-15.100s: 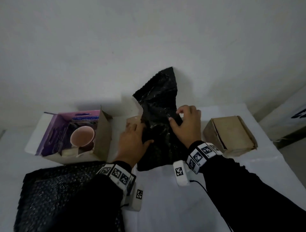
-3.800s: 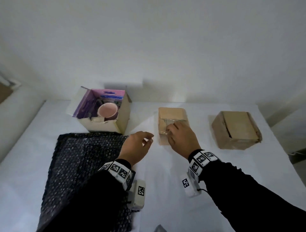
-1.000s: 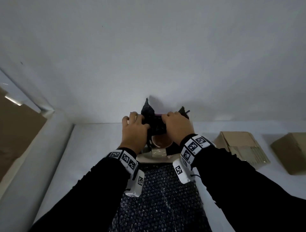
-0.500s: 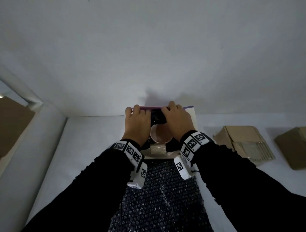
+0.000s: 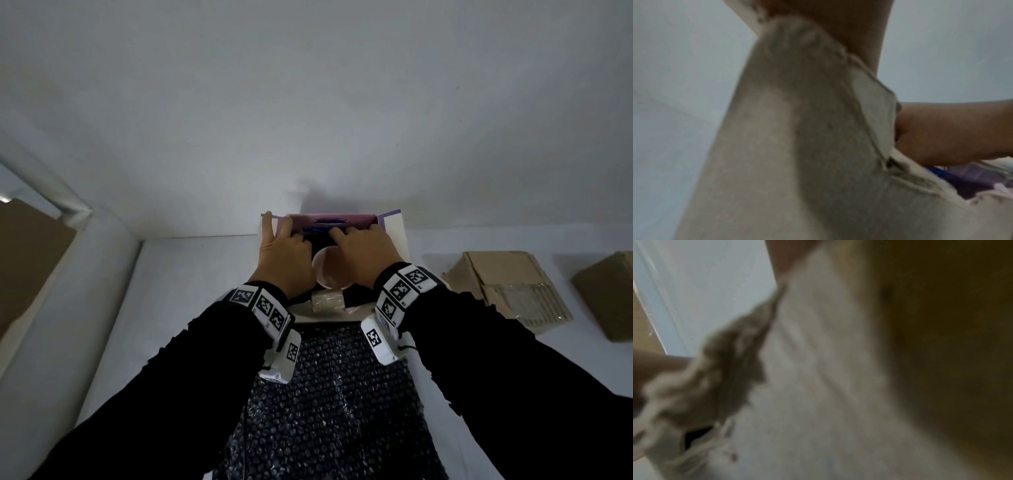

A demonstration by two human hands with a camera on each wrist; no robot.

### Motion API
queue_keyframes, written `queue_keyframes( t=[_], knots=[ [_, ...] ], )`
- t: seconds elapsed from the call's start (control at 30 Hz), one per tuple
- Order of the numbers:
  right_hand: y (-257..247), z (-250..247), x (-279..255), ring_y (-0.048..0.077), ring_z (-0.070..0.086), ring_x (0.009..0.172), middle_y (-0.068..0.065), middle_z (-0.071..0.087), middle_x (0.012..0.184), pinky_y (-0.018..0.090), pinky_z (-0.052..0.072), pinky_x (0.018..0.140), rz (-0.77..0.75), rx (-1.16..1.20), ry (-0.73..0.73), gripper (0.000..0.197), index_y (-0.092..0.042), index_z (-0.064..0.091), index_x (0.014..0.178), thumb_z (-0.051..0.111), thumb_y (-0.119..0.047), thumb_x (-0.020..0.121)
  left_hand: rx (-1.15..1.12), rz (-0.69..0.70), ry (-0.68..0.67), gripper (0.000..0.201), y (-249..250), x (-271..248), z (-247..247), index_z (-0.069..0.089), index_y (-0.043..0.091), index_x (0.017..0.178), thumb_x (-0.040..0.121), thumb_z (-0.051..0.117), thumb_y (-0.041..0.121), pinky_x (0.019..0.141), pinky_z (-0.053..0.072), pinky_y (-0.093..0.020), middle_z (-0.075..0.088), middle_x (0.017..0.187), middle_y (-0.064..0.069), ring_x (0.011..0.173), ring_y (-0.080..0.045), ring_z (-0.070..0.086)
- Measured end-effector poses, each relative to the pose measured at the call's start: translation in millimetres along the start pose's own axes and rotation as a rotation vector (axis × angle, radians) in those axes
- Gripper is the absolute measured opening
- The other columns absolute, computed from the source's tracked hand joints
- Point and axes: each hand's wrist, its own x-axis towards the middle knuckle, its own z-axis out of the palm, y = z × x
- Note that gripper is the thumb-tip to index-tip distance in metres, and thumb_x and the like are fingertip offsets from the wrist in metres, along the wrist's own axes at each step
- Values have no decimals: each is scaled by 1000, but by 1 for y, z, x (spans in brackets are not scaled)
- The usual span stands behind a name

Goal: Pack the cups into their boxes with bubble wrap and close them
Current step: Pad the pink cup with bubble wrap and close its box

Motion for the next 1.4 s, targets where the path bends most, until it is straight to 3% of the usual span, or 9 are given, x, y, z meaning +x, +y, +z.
queue_keyframes(
  t=[0.17, 0.43, 0.63, 0.77, 0.97, 1.07, 1.2, 1.3, 1.4],
  knots=[
    [3, -16, -12, 28, 65, 93, 4, 66, 112, 35, 47, 78, 67, 158, 70, 29, -18, 57, 118, 49, -17, 91, -44, 51, 51, 22, -7, -15, 2, 68, 25, 92, 76, 57, 35, 109, 8, -59, 70, 85, 10, 113, -24, 53],
    [-43, -26, -97, 11, 53, 76, -5, 64, 99, 24, 41, 66, -182, 522, 326, 21, -24, 60, 108, 54, -20, 88, -281, -2, 253, 26, 8, -89, -3, 69, 28, 103, 84, 51, 30, 91, 38, -40, 70, 93, 8, 94, -19, 60],
    [-72, 31, -162, 22, 55, 98, 2, 61, 108, 44, 49, 81, -182, 551, 136, 36, -20, 59, 113, 55, -25, 78, -362, -24, 230, 48, 32, -153, 14, 55, 24, 128, 81, 58, 30, 95, 43, -46, 46, 142, -6, 128, -29, 45],
    [-73, 65, -187, 29, 23, 138, 4, 28, 151, 49, 28, 111, 53, 340, -295, 100, -20, 11, 154, 61, -60, 79, -305, -60, 101, 64, 41, -187, 27, 40, 25, 142, 81, 57, 36, 107, 35, -50, 16, 159, -13, 141, -36, 26],
    [-67, 63, -188, 21, 50, 107, -7, 61, 106, 40, 36, 95, 66, 458, -3, 19, -32, 61, 104, 61, -41, 87, -403, -325, -164, 91, 44, -219, 46, 7, 29, 154, 83, 53, 64, 113, 26, -51, 4, 161, -12, 144, -36, 18],
    [-67, 46, -186, 15, 54, 92, -6, 59, 95, 34, 46, 83, 52, 822, 150, 11, -24, 58, 94, 65, -31, 88, -697, -481, -174, 109, 43, -223, 54, -3, 31, 153, 73, 54, 79, 107, 38, -51, 36, 152, -11, 133, -34, 43],
    [-68, 21, -182, 12, 57, 87, -5, 60, 94, 25, 44, 77, 187, 1075, 257, 15, -21, 54, 94, 67, -20, 88, -1040, -663, 62, 72, 41, -225, 46, 50, 15, 130, 77, 72, 58, 75, 51, -23, 66, 108, -2, 104, -26, 64],
    [-63, 4, -178, 15, 54, 104, -4, 56, 112, 27, 43, 88, 158, 1090, 324, 37, -21, 52, 111, 68, -27, 78, -955, -474, 279, 18, 38, -222, 26, 55, 22, 78, 91, 66, 28, 54, 33, -14, 51, 73, 13, 69, -17, 56],
    [-54, -22, -176, 21, 38, 128, -4, 41, 141, 34, 32, 106, -35, 844, 410, 80, -28, 30, 144, 66, -41, 74, -902, -184, 316, 13, 36, -216, 4, 57, 24, 85, 94, 61, 16, 60, 38, -20, 57, 79, 11, 72, -13, 55]
  ],
)
